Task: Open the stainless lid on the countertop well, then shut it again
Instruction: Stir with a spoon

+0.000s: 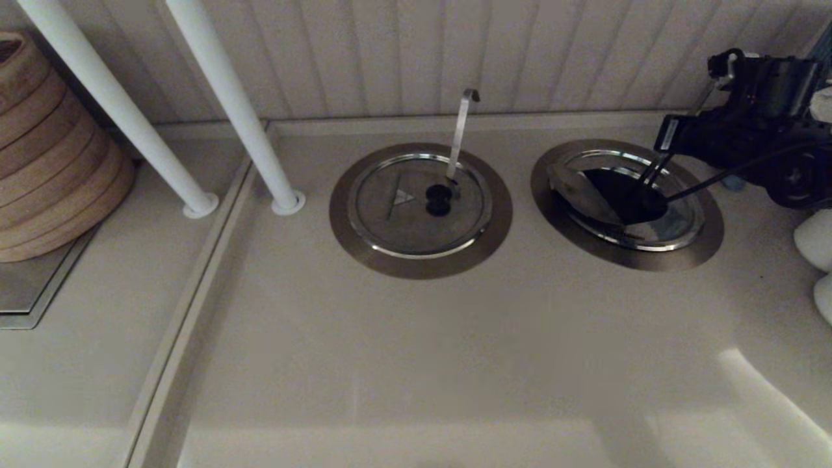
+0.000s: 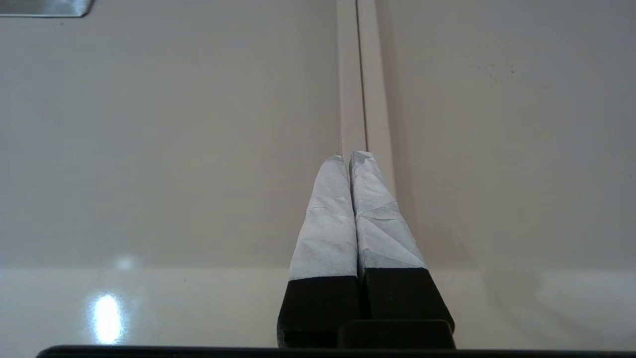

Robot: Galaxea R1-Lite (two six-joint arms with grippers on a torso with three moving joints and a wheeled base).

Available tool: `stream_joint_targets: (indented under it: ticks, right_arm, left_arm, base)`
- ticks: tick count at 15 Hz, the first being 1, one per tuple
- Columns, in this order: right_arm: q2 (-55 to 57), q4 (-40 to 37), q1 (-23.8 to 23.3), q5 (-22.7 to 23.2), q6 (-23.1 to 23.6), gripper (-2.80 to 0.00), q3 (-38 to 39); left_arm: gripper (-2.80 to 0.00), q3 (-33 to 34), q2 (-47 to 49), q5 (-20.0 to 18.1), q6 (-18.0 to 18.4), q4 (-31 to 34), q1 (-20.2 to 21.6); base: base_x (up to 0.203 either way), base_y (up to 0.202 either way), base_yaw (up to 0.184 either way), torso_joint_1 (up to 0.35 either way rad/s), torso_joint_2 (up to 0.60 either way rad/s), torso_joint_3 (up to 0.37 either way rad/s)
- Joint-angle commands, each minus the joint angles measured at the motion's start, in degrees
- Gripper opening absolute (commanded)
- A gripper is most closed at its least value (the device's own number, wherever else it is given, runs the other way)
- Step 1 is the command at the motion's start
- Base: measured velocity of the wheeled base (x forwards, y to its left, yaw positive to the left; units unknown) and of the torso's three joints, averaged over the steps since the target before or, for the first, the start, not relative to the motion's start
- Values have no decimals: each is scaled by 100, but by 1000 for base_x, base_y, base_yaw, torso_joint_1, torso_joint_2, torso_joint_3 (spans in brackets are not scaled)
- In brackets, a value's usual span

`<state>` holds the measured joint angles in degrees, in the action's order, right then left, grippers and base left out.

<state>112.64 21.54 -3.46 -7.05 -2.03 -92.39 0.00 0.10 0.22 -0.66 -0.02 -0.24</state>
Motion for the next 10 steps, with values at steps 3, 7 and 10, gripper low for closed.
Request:
stream_joint_targets:
  ticks: [3,7,10]
  right_arm:
    - [336,17,-67,1,-78,-280,-201]
    - [467,26,-107,-11,-78,0,-280]
    - [479,26,-128,-16,-87,0,-355]
  left_arm:
    - [-280,0,-1,4,-4,2,-2]
    - [-280,0,-1,4,-4,2,-2]
    - [-280,0,-1,4,-4,2,-2]
  base:
    - [0,0,0,0,0,0]
    - [0,0,0,0,0,0]
    - [0,0,0,0,0,0]
